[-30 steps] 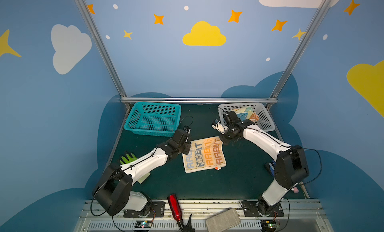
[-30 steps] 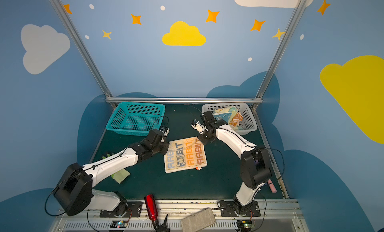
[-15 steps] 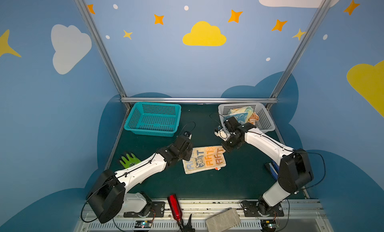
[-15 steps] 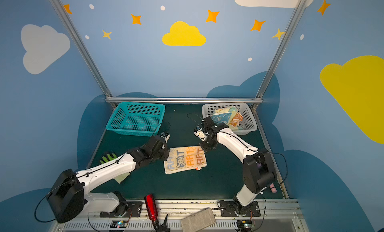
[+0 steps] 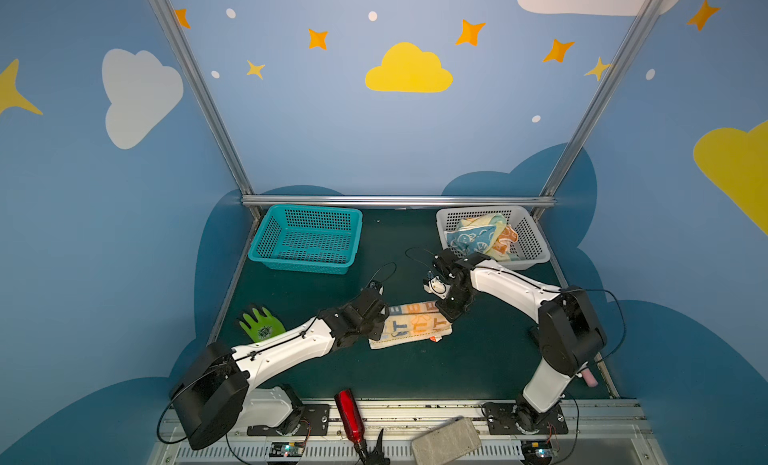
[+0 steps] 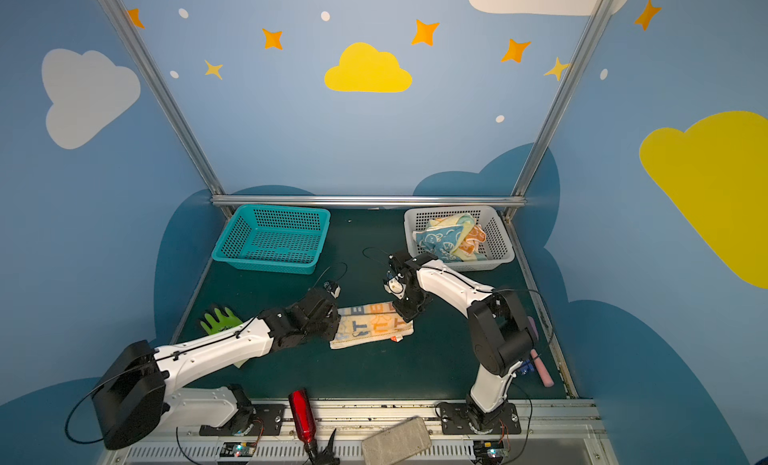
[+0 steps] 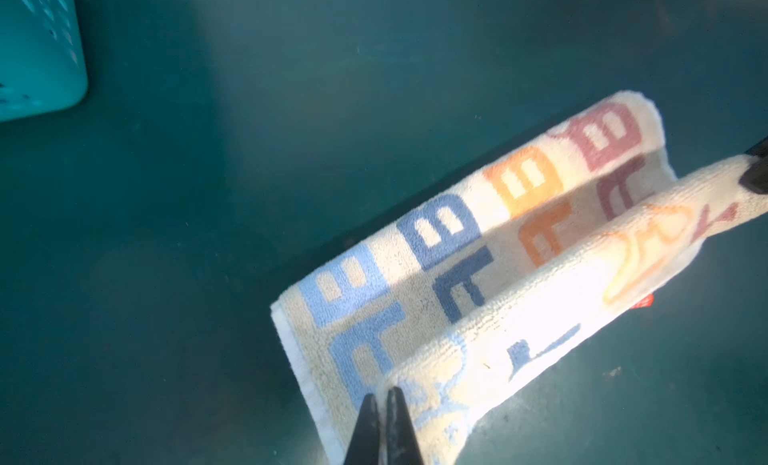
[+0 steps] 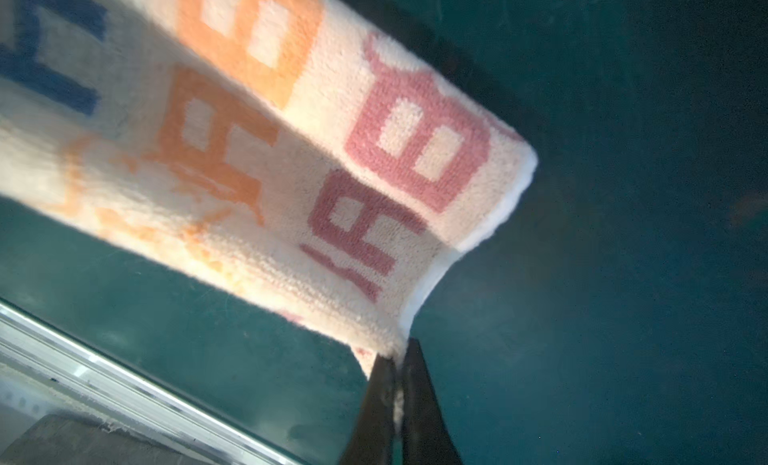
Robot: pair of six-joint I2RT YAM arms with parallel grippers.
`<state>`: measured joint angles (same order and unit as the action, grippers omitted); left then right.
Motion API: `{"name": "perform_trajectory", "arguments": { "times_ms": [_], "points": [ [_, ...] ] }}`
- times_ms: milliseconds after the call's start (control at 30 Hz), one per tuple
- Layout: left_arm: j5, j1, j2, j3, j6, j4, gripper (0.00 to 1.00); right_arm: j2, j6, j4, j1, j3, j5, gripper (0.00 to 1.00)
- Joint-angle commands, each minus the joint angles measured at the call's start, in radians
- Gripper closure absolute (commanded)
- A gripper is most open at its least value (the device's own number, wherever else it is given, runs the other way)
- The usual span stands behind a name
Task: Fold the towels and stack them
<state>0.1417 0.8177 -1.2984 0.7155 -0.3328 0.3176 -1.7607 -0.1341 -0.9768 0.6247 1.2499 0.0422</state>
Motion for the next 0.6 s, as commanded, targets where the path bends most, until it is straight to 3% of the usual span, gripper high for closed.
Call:
{"name": "perform_trajectory", "arguments": {
  "times_ms": [0, 300, 567],
  "points": [
    [0.022, 0.009, -0.010, -0.023, -0.033, -0.014, 0.89, -0.018, 0.011, -0.030, 0.009, -0.009, -0.013, 1.00],
    [0.011, 0.047, 0.054, -0.102, -0.052, -0.057, 0.62, -0.004, 0.006, -0.032, 0.036, -0.035, 0.009, 0.89],
    [0.031, 0.091, 0.118, -0.128, -0.072, -0.028, 0.53, 0.073, 0.051, -0.026, 0.058, -0.079, 0.022, 0.75]
  ]
}}
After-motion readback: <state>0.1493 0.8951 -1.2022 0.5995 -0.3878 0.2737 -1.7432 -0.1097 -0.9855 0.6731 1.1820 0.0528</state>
